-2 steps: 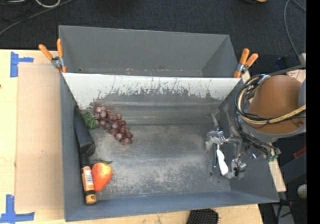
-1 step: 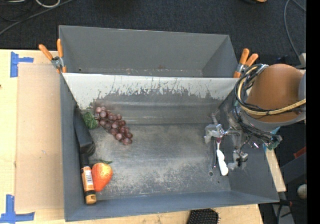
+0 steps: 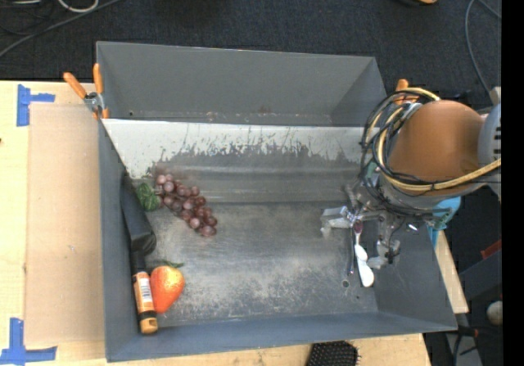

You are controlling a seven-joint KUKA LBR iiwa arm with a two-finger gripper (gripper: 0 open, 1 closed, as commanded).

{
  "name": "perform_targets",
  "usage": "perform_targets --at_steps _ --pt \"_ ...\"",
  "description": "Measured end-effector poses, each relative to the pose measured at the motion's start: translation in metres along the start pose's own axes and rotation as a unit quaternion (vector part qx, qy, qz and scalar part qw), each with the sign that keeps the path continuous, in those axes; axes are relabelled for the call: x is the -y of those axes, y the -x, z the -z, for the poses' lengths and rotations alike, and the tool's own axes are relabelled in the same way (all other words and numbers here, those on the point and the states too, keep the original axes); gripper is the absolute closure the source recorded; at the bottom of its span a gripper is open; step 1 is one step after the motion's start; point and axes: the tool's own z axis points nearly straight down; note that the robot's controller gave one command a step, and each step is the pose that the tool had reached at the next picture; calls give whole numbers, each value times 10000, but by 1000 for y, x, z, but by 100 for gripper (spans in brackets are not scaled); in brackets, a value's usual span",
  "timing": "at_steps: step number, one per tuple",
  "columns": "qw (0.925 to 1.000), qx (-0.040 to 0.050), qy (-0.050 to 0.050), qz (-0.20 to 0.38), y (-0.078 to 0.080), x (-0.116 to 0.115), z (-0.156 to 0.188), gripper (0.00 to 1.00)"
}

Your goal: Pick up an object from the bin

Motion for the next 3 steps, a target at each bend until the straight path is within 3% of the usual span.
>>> perform_targets --at_steps 1,2,3 --pt "9845 93 28 1754 14 33 -38 0" --pt "9492 63 -5 3147 -9 25 -38 100" --pt "9493 64 -6 3142 -9 25 -38 100"
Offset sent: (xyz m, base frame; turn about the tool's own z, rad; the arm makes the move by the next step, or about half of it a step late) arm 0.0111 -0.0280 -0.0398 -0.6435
